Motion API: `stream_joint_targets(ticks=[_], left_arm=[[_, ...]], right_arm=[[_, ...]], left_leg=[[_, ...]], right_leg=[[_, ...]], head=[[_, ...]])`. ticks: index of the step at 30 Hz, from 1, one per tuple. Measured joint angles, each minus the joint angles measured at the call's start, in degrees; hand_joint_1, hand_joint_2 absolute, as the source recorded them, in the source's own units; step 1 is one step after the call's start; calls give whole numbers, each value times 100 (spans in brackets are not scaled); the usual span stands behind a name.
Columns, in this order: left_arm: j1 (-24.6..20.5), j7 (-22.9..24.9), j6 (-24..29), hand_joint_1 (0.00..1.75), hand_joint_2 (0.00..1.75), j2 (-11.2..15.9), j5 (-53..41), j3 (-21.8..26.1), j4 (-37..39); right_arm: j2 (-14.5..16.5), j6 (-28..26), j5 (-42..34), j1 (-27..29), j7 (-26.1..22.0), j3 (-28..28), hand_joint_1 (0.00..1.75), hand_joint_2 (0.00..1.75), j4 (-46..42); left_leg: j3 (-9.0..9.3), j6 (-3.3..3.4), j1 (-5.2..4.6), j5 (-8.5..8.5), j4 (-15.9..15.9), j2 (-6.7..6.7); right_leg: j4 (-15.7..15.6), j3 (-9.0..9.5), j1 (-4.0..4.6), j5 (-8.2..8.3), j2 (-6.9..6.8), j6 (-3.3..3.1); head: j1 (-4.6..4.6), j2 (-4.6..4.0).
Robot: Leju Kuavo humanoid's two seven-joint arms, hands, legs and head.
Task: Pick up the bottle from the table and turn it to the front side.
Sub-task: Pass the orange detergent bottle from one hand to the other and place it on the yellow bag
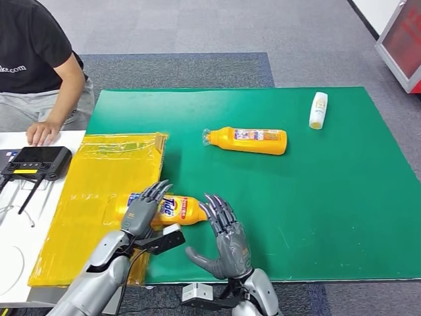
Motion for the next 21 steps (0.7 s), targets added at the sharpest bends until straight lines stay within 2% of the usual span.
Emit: stream_joint_targets(ticks=[3,7,13,16,21], left_arm=[[174,-275,214,0,175,25,189,1,-309],[495,-1048,462,0,175,69,1079,4,-1205],[862,-2198,186,0,175,122,2837,85,-2657],[969,-2361,81,0,175,111,3201,133,-3086],[1036,-2290,112,0,175,91,3059,212,-3221]], right_arm=[[-4,0,68,17,4,-2,0,175,0],[-10,0,70,30,-75,-6,0,175,15],[-11,0,-64,-30,-159,26,0,175,107],[-10,0,-117,-87,-137,90,0,175,158],[-12,0,-140,-131,-77,170,0,175,221]], left_leg=[[-5,0,0,0,0,0],[-17,1,0,-1,0,0],[-26,5,-1,-8,0,0],[-26,4,-1,-9,0,0],[-25,4,-1,-8,0,0]], right_leg=[[0,-6,0,0,0,1],[0,-16,0,-2,-1,2],[-1,-25,-1,-6,-1,7],[-1,-25,-1,-8,-1,6],[-1,-25,-1,-8,-1,5]], head=[[0,0],[0,0],[-1,0],[-1,0],[0,0]])
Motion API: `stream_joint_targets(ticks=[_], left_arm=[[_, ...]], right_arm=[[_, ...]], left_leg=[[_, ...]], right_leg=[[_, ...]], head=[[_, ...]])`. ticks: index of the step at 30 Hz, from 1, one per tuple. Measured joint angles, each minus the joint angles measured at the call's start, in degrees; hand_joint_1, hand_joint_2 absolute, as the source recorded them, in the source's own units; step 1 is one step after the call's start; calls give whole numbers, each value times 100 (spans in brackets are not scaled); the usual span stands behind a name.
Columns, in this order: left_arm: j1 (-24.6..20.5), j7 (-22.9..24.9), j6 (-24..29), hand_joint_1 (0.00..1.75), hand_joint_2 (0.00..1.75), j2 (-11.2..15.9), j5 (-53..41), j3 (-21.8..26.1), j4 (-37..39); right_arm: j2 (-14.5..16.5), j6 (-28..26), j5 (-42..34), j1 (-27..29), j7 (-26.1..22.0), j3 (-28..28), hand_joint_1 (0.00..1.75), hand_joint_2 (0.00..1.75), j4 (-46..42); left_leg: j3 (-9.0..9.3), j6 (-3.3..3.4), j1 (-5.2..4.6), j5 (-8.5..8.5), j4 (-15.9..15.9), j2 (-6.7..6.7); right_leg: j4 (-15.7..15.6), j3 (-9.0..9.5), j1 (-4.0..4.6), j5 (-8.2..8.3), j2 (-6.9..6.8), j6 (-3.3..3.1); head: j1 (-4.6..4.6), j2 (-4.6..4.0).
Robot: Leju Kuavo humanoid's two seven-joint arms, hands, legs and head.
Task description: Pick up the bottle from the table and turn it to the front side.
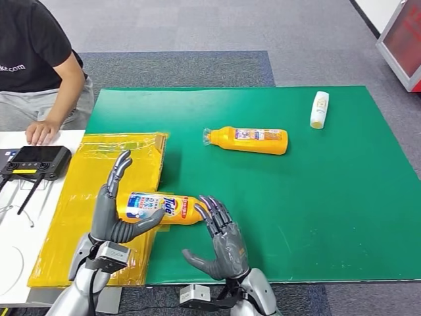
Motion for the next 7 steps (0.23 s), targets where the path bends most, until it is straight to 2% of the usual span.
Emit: stream_joint_targets(ticks=[7], left_arm=[[38,-8,102,0,175,-90,17,89,0]], right_arm=[[0,0,-21,-22,27,68,0,175,50]], left_leg=[[0,0,0,0,0,0]], right_leg=[[0,0,0,0,0,1]], head=[[1,0]])
